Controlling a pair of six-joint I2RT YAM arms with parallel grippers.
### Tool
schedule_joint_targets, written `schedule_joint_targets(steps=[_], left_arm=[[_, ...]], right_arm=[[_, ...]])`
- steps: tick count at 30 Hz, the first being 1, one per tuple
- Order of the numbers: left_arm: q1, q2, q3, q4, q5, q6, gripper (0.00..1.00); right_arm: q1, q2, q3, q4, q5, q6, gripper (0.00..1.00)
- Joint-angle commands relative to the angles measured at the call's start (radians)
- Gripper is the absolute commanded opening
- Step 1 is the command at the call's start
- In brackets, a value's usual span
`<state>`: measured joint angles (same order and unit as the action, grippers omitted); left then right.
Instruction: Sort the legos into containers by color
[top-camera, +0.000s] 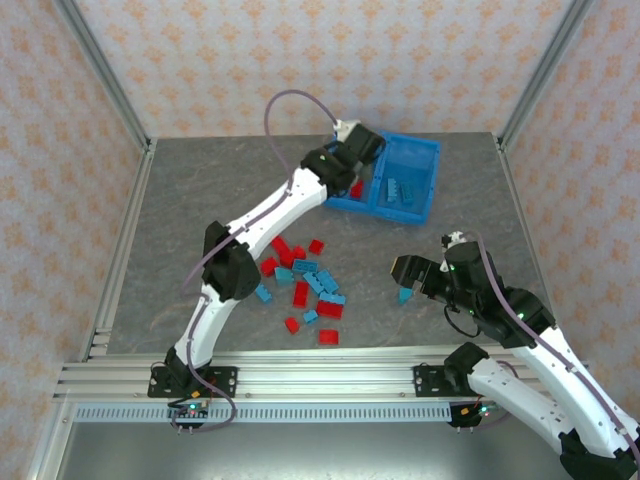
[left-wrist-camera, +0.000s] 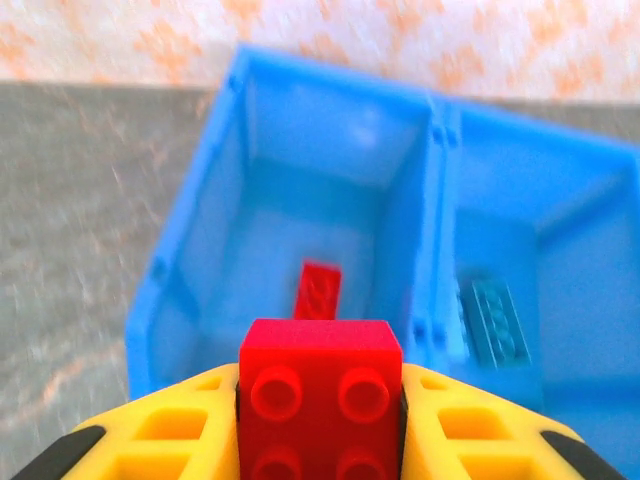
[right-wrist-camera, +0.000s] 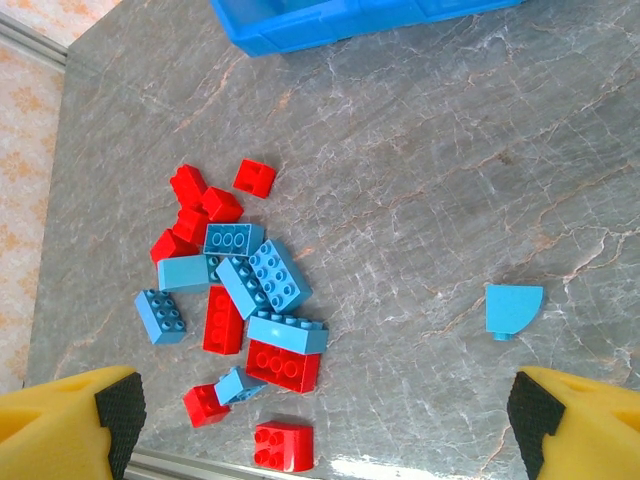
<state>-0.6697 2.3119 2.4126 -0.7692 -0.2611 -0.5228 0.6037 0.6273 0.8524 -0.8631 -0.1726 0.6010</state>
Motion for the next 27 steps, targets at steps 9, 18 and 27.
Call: schedule_joint_targets(steps=[9,18,27], left_arm=[[0.091,0.288,0.299,0.079,0.058,0.140,0.42],[0.084,0.177,0.286,-0.004,0.148,0.098,0.56],[-0.066,-0.409,-0.411,0.151,0.178,0.175,0.56]], right_arm=[[0.004,0.027,0.009,0.005,0.061,-0.034,0.95],[0.005,0.047,0.001,0.023,0.055,-0.025,0.95],[0.004,0.053,-0.091,-0.002,0.101,0.045,0.95]])
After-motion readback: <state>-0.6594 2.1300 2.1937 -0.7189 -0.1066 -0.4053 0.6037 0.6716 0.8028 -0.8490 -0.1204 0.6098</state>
